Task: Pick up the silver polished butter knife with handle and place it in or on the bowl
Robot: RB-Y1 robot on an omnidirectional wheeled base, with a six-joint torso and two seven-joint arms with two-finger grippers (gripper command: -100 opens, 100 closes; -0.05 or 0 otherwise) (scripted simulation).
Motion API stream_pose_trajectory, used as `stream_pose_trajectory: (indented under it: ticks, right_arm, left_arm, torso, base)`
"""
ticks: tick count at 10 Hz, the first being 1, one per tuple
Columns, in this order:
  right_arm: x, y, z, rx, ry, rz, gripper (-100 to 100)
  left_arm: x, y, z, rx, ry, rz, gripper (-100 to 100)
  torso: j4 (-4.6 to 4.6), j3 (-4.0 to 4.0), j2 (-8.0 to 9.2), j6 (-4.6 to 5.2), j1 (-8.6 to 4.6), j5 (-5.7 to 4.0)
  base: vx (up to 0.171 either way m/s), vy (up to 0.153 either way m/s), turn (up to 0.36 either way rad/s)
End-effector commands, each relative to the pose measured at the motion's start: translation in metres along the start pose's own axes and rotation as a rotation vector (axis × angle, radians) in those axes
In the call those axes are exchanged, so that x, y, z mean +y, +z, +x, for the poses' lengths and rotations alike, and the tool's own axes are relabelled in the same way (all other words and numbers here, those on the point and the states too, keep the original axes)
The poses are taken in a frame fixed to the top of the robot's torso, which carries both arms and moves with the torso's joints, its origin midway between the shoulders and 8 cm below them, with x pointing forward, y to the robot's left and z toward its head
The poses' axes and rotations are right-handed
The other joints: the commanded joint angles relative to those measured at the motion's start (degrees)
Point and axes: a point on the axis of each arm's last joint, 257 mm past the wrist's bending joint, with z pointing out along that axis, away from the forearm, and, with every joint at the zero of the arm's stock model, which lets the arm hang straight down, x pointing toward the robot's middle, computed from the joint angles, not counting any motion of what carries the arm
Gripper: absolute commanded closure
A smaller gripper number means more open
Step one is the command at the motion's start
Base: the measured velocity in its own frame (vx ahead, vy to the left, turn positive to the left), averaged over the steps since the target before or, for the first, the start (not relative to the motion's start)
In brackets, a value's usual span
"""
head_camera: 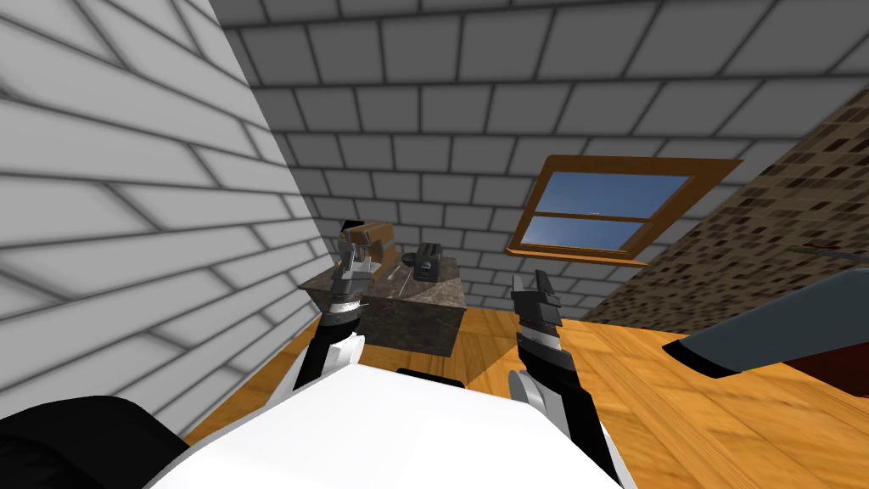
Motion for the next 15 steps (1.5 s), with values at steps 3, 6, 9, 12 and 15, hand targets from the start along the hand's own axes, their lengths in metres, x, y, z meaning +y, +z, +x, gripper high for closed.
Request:
stream_pose_trajectory:
  ticks: [3,6,9,12,15]
  right_arm:
    - [0.0,0.0,0.0,0.0,0.0,0.0,0]
    - [0.0,0.0,0.0,0.0,0.0,0.0,0]
    - [0.0,0.0,0.0,0.0,0.0,0.0,0]
    - [0.0,0.0,0.0,0.0,0.0,0.0,0]
    - [0.0,0.0,0.0,0.0,0.0,0.0,0]
  left_arm:
    - [0.014,0.002,0.001,0.051,-0.008,-0.043,-100]
    - [0.037,0.004,-0.005,0.071,-0.038,-0.114,-100]
    - [0.065,0.006,-0.018,0.054,-0.092,-0.199,-100]
    - [0.09,0.006,-0.031,0.022,-0.141,-0.272,-100]
    - [0.114,0.004,-0.045,-0.022,-0.199,-0.343,-100]
  torso:
    - [-0.01,-0.02,-0.03,0.0,-0.02,0.0]
    - [-0.02,-0.04,-0.07,0.0,-0.07,-0.01]
    - [-0.03,-0.07,-0.12,0.0,-0.1,-0.02]
    - [-0.01,-0.04,-0.06,0.0,-0.08,-0.02]
    - [-0.02,-0.05,-0.09,0.0,-0.11,-0.02]
  base:
    - [0.008,-0.01,0.0]
    - [0.017,-0.024,-0.001]
    - [0.025,-0.034,-0.001]
    - [0.015,-0.027,-0.001]
    - [0.023,-0.031,0.0]
